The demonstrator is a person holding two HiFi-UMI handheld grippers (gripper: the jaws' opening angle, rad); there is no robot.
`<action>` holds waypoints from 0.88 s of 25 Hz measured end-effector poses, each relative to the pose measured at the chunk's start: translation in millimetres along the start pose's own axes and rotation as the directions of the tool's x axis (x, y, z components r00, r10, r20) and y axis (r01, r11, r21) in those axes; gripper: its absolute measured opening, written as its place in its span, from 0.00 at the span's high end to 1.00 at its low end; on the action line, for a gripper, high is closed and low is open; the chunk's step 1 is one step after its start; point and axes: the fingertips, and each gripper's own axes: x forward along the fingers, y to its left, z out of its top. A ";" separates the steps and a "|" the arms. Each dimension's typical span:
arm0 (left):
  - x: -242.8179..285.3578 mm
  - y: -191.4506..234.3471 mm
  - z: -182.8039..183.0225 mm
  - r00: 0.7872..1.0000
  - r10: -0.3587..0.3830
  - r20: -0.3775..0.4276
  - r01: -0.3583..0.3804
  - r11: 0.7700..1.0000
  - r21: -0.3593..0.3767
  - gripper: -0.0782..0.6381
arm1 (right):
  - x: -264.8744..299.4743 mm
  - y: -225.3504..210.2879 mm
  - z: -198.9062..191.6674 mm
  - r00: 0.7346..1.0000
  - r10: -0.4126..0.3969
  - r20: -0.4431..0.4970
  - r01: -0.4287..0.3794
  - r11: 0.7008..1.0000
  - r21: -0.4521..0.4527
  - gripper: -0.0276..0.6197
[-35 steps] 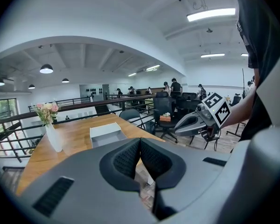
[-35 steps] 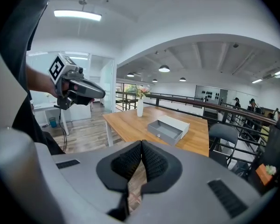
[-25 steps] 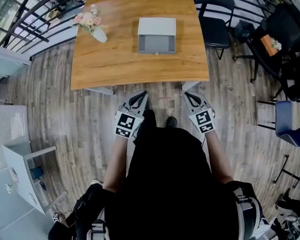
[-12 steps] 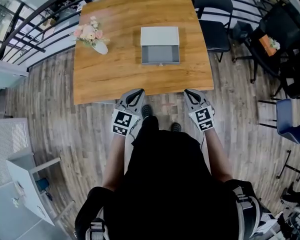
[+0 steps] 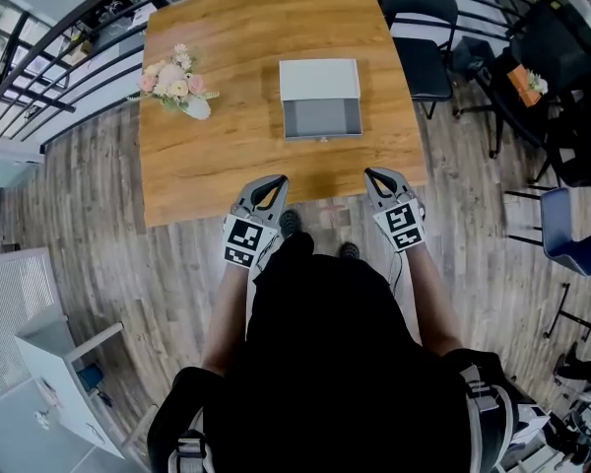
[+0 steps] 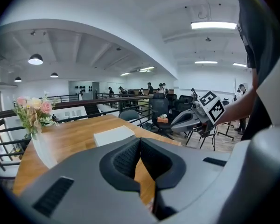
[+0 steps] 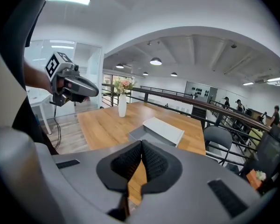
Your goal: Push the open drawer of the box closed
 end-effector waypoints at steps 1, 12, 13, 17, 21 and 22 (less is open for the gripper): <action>1.4 8.4 -0.5 1.000 -0.006 -0.001 0.006 1.000 -0.004 0.86 | 6.9 -0.1 3.0 1.000 -0.006 -0.005 0.006 1.000 0.003 0.93; 18.5 75.2 -7.5 0.992 -0.130 0.001 0.130 0.991 0.007 0.86 | 75.1 19.0 7.0 0.995 -0.043 -0.086 0.053 0.992 0.114 0.93; 19.2 80.6 -8.9 0.990 -0.142 0.001 0.142 0.990 0.012 0.86 | 80.8 20.4 7.5 0.994 -0.052 -0.091 0.063 0.991 0.118 0.93; 18.1 102.3 -18.4 0.983 -0.181 -0.010 0.181 0.983 0.024 0.86 | 103.0 27.8 4.5 0.993 -0.078 -0.091 0.095 0.976 0.195 0.93; 17.6 122.0 -22.7 0.981 -0.196 -0.008 0.196 0.980 0.031 0.86 | 120.8 32.9 -10.8 0.992 -0.090 -0.085 0.116 0.919 0.377 0.93; 18.0 125.5 -21.8 0.980 -0.197 -0.005 0.197 0.980 0.032 0.86 | 124.0 34.3 -13.0 0.992 -0.089 -0.091 0.118 0.911 0.394 0.93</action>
